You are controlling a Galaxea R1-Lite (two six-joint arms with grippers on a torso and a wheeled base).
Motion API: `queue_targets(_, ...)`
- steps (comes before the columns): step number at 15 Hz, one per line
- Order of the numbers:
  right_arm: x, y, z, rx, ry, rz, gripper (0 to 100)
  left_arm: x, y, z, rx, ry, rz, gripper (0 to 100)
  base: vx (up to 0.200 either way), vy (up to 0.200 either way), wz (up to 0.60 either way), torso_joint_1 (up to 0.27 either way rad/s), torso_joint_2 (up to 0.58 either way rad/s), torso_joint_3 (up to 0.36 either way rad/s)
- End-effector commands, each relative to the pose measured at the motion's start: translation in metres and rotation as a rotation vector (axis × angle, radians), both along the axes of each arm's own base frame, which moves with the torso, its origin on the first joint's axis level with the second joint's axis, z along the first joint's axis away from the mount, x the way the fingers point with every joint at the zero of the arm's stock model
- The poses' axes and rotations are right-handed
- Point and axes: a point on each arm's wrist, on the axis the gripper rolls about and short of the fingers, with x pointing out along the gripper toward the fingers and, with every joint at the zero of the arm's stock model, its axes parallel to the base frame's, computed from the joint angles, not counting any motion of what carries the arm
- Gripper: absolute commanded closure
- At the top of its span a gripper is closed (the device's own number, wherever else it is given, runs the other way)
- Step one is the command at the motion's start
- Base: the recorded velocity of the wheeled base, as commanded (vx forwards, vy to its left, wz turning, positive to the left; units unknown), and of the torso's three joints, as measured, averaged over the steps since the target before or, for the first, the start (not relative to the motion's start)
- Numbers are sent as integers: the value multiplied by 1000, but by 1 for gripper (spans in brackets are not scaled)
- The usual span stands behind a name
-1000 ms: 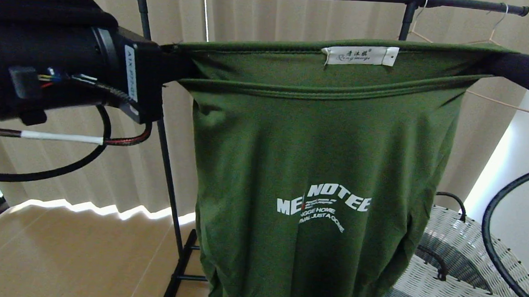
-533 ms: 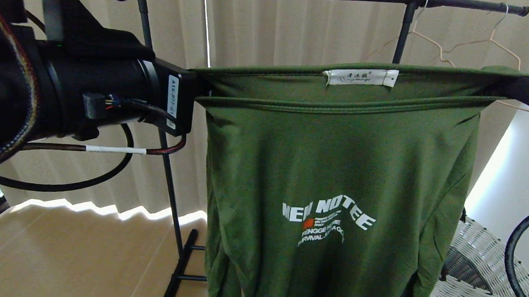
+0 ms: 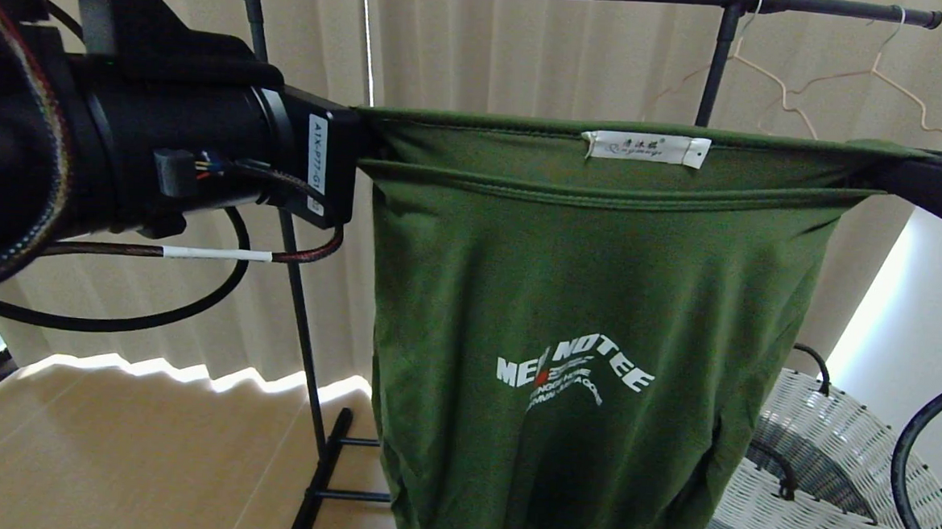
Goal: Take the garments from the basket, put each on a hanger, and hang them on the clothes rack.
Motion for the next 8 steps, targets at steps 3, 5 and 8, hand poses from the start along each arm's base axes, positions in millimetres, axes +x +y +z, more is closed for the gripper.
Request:
queue_targets(3,1,1,-3,-2,11,5,100,-4,2,-2,5,2,0,100,0,0,0,0,0,0)
queue_targets(5,1,1,-4,-5,14,5,100,-8,3,-7,13,11,-13,100,0,0,0,0,0,0)
queue_targets(8,0,1,-5,-7,19,5,0,-9,3,-5,9,7,-14,100,0,0,0,0,0,0)
